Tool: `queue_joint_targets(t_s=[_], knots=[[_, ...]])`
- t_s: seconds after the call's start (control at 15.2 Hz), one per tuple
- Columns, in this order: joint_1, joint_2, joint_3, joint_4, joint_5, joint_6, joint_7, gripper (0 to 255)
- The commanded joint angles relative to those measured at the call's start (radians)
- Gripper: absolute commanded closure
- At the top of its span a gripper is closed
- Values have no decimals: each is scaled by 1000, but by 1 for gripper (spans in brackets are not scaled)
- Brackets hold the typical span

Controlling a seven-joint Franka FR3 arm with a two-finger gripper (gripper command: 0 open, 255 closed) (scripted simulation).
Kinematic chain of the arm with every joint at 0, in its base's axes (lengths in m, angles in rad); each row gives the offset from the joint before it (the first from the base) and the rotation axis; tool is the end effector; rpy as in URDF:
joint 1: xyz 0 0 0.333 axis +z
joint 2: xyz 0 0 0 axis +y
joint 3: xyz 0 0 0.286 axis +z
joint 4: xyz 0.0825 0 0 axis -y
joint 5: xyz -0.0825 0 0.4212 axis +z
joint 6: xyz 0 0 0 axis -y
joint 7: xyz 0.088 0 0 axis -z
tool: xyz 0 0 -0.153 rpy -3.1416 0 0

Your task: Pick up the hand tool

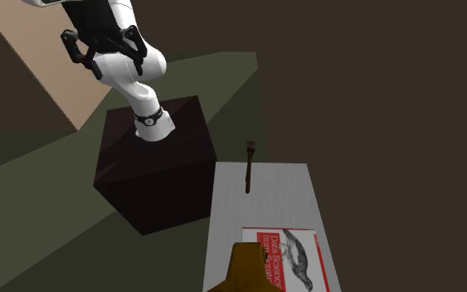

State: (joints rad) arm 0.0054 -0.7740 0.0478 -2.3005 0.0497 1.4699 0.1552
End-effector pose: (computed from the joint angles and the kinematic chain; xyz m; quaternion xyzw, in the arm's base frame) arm 0.3547 0.0289 0.5381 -0.9980 0.0564 0.0293 0.0053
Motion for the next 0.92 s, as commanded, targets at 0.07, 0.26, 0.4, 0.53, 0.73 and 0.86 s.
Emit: queue_joint_targets(t_s=[0.07, 0.26, 0.4, 0.53, 0.73, 0.86], knots=[[6, 11, 18, -10, 13, 24, 17, 0], [23, 51, 71, -34, 49, 98, 67, 0], [35, 85, 107, -44, 71, 148, 100, 0], [46, 123, 142, -48, 90, 198, 133, 0], [60, 189, 196, -46, 112, 274, 182, 0], [67, 239, 232, -37, 122, 323, 216, 0]])
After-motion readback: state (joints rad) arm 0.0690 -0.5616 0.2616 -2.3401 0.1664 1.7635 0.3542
